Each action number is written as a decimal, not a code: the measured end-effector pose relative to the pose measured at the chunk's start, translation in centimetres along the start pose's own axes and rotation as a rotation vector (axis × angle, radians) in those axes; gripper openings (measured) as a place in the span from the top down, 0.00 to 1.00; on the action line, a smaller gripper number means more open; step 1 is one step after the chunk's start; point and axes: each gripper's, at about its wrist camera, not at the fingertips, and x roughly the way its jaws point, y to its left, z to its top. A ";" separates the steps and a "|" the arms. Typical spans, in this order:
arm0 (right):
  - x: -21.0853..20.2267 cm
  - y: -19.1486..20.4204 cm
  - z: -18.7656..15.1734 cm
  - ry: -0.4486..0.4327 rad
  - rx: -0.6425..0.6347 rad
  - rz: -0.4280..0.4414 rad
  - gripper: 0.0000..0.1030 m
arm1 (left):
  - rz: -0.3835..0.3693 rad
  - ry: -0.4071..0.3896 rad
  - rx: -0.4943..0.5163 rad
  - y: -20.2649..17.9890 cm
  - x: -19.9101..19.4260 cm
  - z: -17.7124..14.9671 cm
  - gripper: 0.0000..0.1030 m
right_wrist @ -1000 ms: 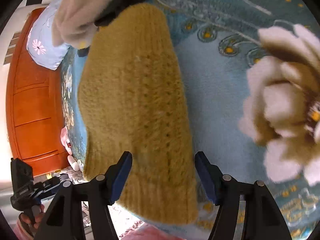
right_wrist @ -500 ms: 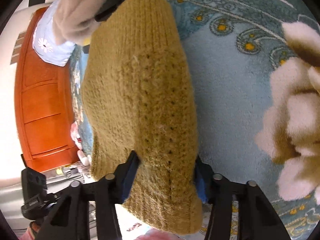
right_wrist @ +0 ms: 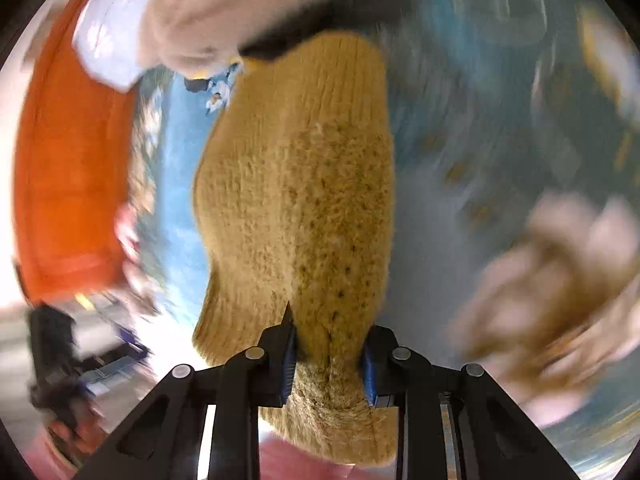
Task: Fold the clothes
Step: 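Grasp the sweater end with the right gripper and fold it toward the beige garment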
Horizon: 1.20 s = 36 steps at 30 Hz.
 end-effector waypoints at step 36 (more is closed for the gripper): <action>-5.9 -8.0 -11.6 -0.221 0.563 -0.100 0.63 | -0.305 0.170 0.145 -12.4 17.2 10.0 0.33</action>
